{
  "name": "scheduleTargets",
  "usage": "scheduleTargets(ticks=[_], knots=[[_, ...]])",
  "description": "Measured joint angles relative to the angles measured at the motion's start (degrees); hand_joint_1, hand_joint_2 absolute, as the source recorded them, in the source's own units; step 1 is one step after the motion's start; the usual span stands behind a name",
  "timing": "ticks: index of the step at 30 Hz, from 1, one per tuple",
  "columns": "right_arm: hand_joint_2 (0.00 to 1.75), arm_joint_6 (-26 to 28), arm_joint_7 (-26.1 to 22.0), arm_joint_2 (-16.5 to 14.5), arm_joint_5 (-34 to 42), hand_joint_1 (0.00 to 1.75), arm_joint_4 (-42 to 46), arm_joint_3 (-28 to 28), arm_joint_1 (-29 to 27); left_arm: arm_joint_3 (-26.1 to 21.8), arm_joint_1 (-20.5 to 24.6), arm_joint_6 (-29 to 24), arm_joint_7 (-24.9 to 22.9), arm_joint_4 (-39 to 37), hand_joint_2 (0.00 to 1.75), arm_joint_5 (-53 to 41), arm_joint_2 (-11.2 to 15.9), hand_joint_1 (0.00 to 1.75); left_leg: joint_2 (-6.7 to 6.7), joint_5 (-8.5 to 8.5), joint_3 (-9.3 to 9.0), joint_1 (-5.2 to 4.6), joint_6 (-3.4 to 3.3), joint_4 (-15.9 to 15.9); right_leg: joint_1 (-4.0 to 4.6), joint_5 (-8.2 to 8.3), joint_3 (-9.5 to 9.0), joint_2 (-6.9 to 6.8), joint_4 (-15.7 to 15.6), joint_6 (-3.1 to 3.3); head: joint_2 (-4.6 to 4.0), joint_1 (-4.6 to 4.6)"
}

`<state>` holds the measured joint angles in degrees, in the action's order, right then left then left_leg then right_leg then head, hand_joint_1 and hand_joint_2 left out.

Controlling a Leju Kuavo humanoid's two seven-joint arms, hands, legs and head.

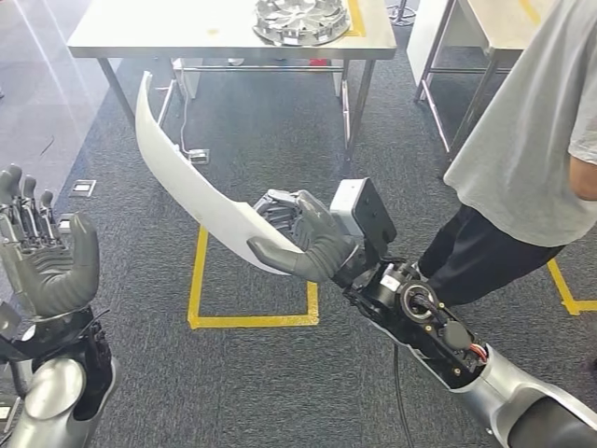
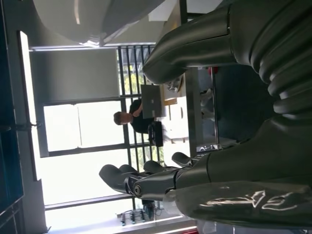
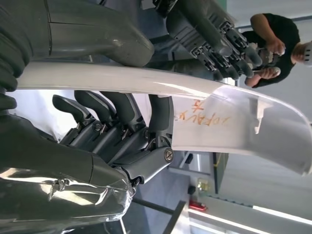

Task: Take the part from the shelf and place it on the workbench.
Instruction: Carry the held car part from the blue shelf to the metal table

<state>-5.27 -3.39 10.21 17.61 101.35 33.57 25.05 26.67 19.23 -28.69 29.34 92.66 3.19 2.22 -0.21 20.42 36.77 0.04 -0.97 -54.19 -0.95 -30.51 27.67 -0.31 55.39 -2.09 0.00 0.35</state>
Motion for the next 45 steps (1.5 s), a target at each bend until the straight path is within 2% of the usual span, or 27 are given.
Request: scheduleTargets(ticks=[2,4,5,6,8,9,10,12,15,17,19,20,21,23,25,27,30,32,34,35,36,37,40,41,42,43,45], knots=[[1.75,-0.01,-0.03,0.03,0.01,1.75,0.03,-0.07,-0.01,0.00,0.05,0.01,0.03,-0.03,1.75,0.01,-0.07,0.00,-0.10,0.66,-1.15,0.04,-0.58,0.34,0.00,-2.56,3.34,0.19,6.77,-0.11,0.00,0.67],[1.75,-0.02,-0.01,0.08,0.01,1.75,0.01,-0.10,-0.23,0.01,0.01,0.01,0.04,-0.10,1.75,0.03,-0.11,0.00,-0.26,1.48,-2.05,-0.10,-0.88,0.31,0.01,-4.40,8.65,0.26,15.08,-0.25,0.00,1.21],[1.75,-0.02,0.01,0.09,0.01,1.75,0.01,-0.10,-0.34,0.01,-0.03,0.01,0.04,-0.13,1.75,0.04,-0.14,0.00,-0.38,1.90,-2.56,-0.16,-0.90,0.27,0.00,-3.86,10.46,0.26,16.88,-0.32,0.00,1.40],[1.75,-0.03,0.02,0.09,0.01,1.75,0.00,-0.10,-0.38,0.02,-0.04,0.01,0.04,-0.14,1.75,0.04,-0.17,0.00,-0.54,2.36,-3.17,-0.20,-0.88,0.23,-0.01,-2.14,11.12,0.26,16.28,-0.32,0.00,1.55],[1.75,-0.04,0.02,0.09,0.01,1.75,0.00,-0.13,-0.36,0.02,-0.03,0.02,0.04,-0.14,1.75,0.05,-0.22,0.00,-0.81,3.39,-4.60,-0.23,-0.74,0.12,0.01,3.80,9.46,0.37,9.17,-0.01,0.00,1.97],[1.75,-0.04,0.02,0.10,0.01,1.75,-0.01,-0.14,-0.34,0.02,0.00,0.02,0.04,-0.16,1.75,0.05,-0.24,0.00,-0.91,3.88,-5.13,-0.31,-0.58,0.06,0.17,6.06,8.07,0.51,5.52,0.25,0.00,2.07],[1.75,-0.04,0.03,0.11,0.01,1.75,-0.01,-0.16,-0.28,0.02,0.06,0.02,0.04,-0.19,1.75,0.09,-0.27,0.00,-1.03,4.25,-5.37,-0.34,-0.38,-0.06,0.32,7.36,6.82,0.63,2.53,0.55,0.00,2.14],[1.75,-0.05,0.05,0.14,0.05,1.75,-0.01,-0.20,-0.23,0.03,0.15,-0.07,0.09,-0.26,1.75,0.20,-0.33,0.00,-1.18,4.51,-5.15,-0.34,0.08,-0.20,0.68,7.09,5.58,0.76,0.26,1.00,0.00,2.24],[1.75,-0.08,0.06,0.13,0.11,1.75,0.04,-0.31,-0.23,0.07,0.40,-0.22,0.32,-0.28,1.75,0.39,-0.40,0.00,-1.04,5.31,-4.54,-0.38,0.94,-1.38,0.17,6.63,4.54,0.72,-1.12,1.47,0.00,2.22],[1.75,-0.10,0.06,0.13,0.11,1.75,0.05,-0.40,-0.09,0.08,0.75,-0.25,0.43,-0.32,1.75,0.47,-0.40,0.00,-0.75,7.44,-1.35,-0.12,1.62,-7.11,-0.15,6.35,3.71,0.55,-1.59,1.85,0.00,1.70],[1.75,-0.14,0.09,0.13,0.12,1.75,0.03,-0.42,-0.03,0.10,0.80,-0.26,0.47,-0.44,1.75,0.58,-0.39,0.00,-0.55,9.46,4.08,0.38,2.13,-15.21,-0.25,5.81,3.23,0.39,-1.62,2.06,0.00,1.03],[1.75,-0.16,0.12,0.13,0.13,1.75,0.03,-0.42,-0.06,0.10,0.73,-0.26,0.48,-0.54,1.75,0.62,-0.38,0.00,-0.46,9.33,6.07,0.63,2.34,-17.46,-0.30,5.49,2.93,0.36,-1.61,2.02,0.00,0.81],[1.75,-0.20,0.15,0.13,0.15,1.75,0.02,-0.41,-0.07,0.11,0.70,-0.27,0.48,-0.62,1.75,0.63,-0.37,0.00,-0.37,8.09,6.94,0.86,2.52,-17.50,-0.41,5.12,2.53,0.35,-1.61,1.89,0.00,0.61],[1.75,-0.35,0.17,0.13,0.25,1.75,0.02,-0.41,-0.06,0.11,0.72,-0.30,0.51,-0.71,1.75,0.64,-0.36,0.00,-0.06,3.02,5.01,1.28,2.84,-11.01,-0.71,4.19,1.41,0.35,-1.58,1.40,0.00,0.31],[1.75,-0.58,0.14,0.13,0.40,1.75,0.01,-0.42,0.08,0.11,0.79,-0.32,0.61,-0.72,1.75,0.65,-0.38,0.00,0.28,-0.38,1.77,1.35,3.03,-3.43,-0.70,3.19,0.59,0.43,-1.49,0.62,0.00,-0.22],[1.75,-0.77,0.09,0.13,0.58,1.75,-0.01,-0.44,0.29,0.13,0.83,-0.31,0.70,-0.73,1.75,0.66,-0.42,0.00,0.32,-0.24,0.60,1.15,2.52,-0.91,-0.54,2.66,0.23,0.52,-1.53,-0.18,0.00,-0.38],[1.75,-0.93,0.04,0.14,0.68,1.75,-0.04,-0.48,0.44,0.13,0.85,-0.23,0.70,-0.73,1.75,0.66,-0.46,0.00,0.00,0.79,-0.32,1.03,0.90,-0.60,-0.82,2.00,0.01,0.37,-0.54,-1.08,0.00,0.18],[1.75,-1.04,0.01,0.15,0.68,1.75,-0.04,-0.51,0.58,0.13,0.87,-0.15,0.67,-0.73,1.75,0.72,-0.51,0.00,-0.13,1.41,-1.46,0.89,0.10,-0.46,-0.82,-0.13,2.51,0.26,4.78,-1.19,0.00,0.93],[1.75,-1.11,-0.02,0.15,0.68,1.75,-0.05,-0.54,0.64,0.13,0.78,-0.10,0.63,-0.73,1.75,0.77,-0.51,0.00,-0.19,2.09,-2.25,0.49,-0.40,-0.47,-0.55,-2.91,7.35,0.28,13.10,-1.06,0.00,1.74],[1.75,-1.16,0.00,0.14,0.68,1.75,-0.07,-0.54,0.60,0.13,0.71,-0.10,0.60,-0.73,1.75,0.77,-0.51,0.00,-0.26,2.46,-2.67,0.24,-0.57,-0.47,-0.39,-3.63,9.55,0.28,15.92,-0.94,0.00,1.98],[1.75,-1.20,0.02,0.14,0.68,1.75,-0.10,-0.54,0.57,0.13,0.65,-0.10,0.56,-0.73,1.75,0.75,-0.51,0.00,-0.36,2.88,-3.20,-0.02,-0.70,-0.48,-0.22,-3.48,10.90,0.28,16.84,-0.72,0.00,2.22],[1.75,-1.24,0.04,0.14,0.68,1.75,-0.14,-0.54,0.55,0.13,0.61,-0.10,0.51,-0.73,1.75,0.72,-0.51,0.00,-0.49,3.36,-3.88,-0.29,-0.79,-0.48,0.01,-2.12,11.20,0.29,15.57,-0.34,0.00,2.44],[1.75,-1.25,0.05,0.15,0.68,1.75,-0.20,-0.63,0.57,0.13,0.56,-0.10,0.43,-0.73,1.75,0.53,-0.52,0.00,-0.73,4.87,-5.99,-0.89,-0.87,-0.33,1.02,5.80,8.52,0.41,4.81,1.74,0.00,2.88],[1.75,-1.25,0.08,0.15,0.67,1.75,-0.22,-0.67,0.61,0.13,0.54,-0.10,0.37,-0.74,1.75,0.48,-0.52,0.00,-0.75,5.22,-6.27,-0.87,-0.73,-0.23,1.39,7.30,7.53,0.44,1.95,2.41,0.00,2.79],[1.75,-1.25,0.08,0.15,0.65,1.75,-0.24,-0.69,0.61,0.14,0.49,-0.11,0.29,-0.74,1.75,0.44,-0.54,0.00,-0.74,5.38,-6.47,-0.77,-0.49,-0.16,1.77,8.05,6.96,0.45,0.09,2.98,0.00,2.68],[1.75,-1.26,0.09,0.15,0.64,1.75,-0.25,-0.70,0.62,0.14,0.42,-0.13,0.21,-0.74,1.75,0.39,-0.57,0.00,-0.73,5.32,-6.63,-0.71,-0.15,-0.14,1.99,7.77,6.45,0.40,-0.61,3.31,0.00,2.61],[1.75,-1.28,0.08,0.15,0.63,1.75,-0.21,-0.71,0.65,0.15,0.35,-0.14,0.13,-0.72,1.75,0.29,-0.61,0.00,-0.67,5.35,-6.86,-0.58,0.46,-0.76,1.80,7.78,4.91,0.39,-2.04,3.78,0.00,2.99]])
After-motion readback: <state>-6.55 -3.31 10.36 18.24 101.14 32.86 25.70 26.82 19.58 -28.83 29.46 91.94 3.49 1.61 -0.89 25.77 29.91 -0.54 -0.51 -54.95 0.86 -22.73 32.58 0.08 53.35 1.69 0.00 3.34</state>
